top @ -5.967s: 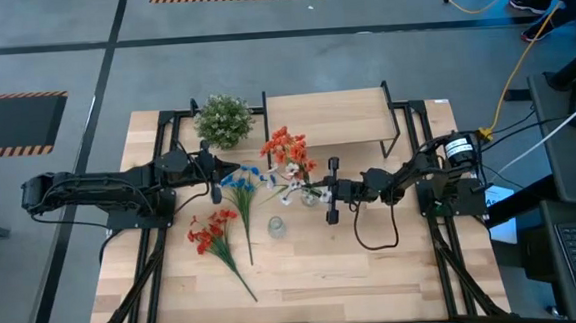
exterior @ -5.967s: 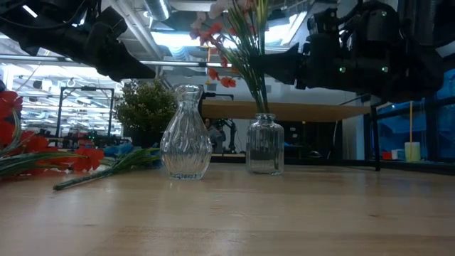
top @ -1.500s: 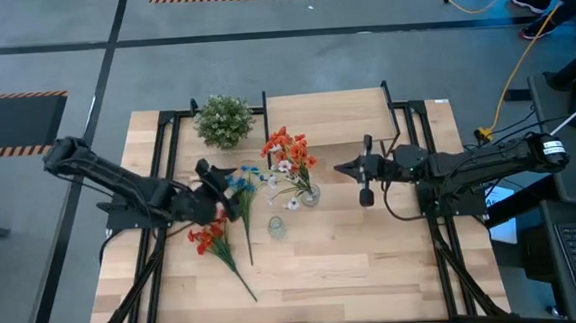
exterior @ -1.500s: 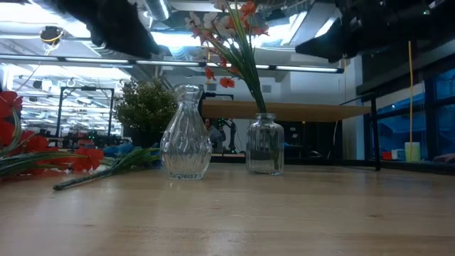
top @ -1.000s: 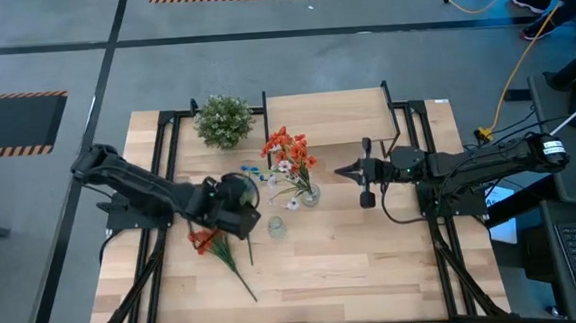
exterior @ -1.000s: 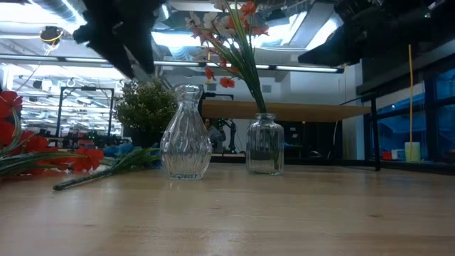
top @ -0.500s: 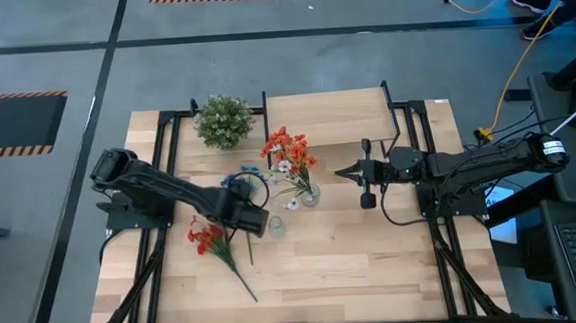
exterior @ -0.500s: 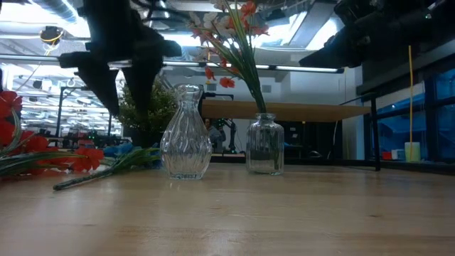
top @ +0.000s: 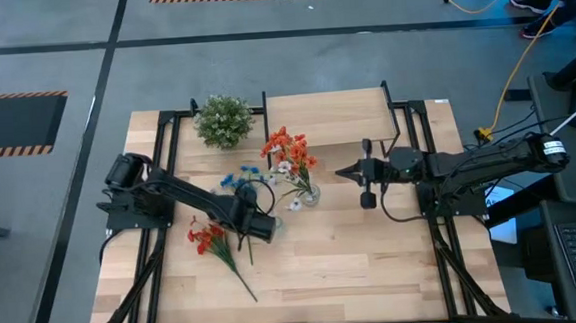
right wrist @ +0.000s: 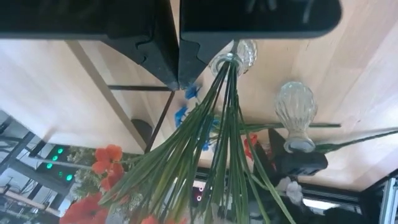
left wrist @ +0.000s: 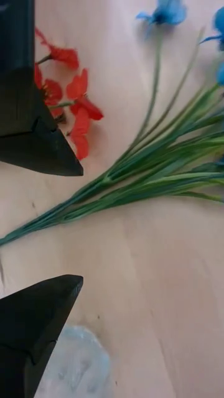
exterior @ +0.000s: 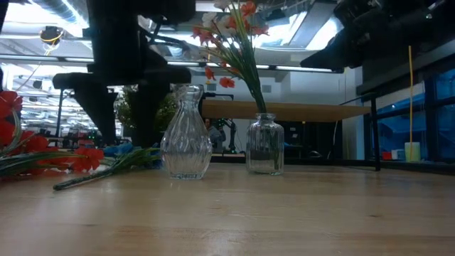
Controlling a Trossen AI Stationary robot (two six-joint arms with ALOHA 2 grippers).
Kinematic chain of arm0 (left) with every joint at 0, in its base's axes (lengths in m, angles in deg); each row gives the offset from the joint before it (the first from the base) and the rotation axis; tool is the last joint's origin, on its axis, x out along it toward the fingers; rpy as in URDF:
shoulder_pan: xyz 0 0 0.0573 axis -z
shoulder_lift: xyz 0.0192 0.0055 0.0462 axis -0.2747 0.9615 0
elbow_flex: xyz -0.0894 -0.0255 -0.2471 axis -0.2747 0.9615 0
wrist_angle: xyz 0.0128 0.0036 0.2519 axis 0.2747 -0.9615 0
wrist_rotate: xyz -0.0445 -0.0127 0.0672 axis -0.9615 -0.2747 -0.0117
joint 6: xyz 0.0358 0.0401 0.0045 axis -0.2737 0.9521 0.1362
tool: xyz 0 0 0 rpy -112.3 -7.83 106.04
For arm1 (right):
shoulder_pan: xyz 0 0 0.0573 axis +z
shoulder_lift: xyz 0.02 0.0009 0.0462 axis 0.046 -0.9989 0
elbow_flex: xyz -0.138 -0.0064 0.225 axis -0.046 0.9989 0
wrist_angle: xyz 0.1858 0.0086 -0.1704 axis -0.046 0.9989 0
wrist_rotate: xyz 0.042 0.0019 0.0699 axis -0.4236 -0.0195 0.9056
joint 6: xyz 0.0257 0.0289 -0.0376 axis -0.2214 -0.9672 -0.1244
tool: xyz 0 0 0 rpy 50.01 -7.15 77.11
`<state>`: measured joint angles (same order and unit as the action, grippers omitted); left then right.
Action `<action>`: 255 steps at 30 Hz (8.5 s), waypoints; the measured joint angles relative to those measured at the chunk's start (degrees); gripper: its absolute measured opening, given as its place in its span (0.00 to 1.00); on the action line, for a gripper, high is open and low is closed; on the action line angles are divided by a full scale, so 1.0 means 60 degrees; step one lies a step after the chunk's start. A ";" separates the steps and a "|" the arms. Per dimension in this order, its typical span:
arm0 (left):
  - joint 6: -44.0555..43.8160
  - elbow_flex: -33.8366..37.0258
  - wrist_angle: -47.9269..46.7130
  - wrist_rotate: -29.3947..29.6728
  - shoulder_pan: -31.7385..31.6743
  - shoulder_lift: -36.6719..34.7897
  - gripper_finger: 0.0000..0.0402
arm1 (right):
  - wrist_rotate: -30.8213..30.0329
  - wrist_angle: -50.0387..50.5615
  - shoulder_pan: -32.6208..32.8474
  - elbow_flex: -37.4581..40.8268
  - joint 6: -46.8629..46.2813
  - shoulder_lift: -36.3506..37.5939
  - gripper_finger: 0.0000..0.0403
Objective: Pick and place flowers into a vace then onto a shelf
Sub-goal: Put the blue flowers into the bottom transparent vase
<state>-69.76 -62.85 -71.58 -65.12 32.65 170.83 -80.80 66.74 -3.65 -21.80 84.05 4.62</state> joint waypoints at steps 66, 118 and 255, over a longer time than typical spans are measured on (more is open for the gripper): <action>-0.0498 0.1231 0.1547 0.0400 -0.0110 0.0688 0.48 | -0.0011 -0.0017 0.0000 0.0000 0.0394 0.0063 0.01; -0.2643 0.1282 -0.0443 0.2995 0.1171 -0.2200 0.04 | -0.0011 -0.0013 0.0002 0.0000 0.0427 0.0063 0.01; 2.0795 0.4326 2.3992 0.5673 0.2420 0.0010 0.02 | 0.0357 0.0049 0.0018 0.0000 0.0645 0.0066 0.01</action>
<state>55.01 -36.90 72.37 -31.09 47.18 170.89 -78.66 67.03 -3.54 -21.80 87.93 5.02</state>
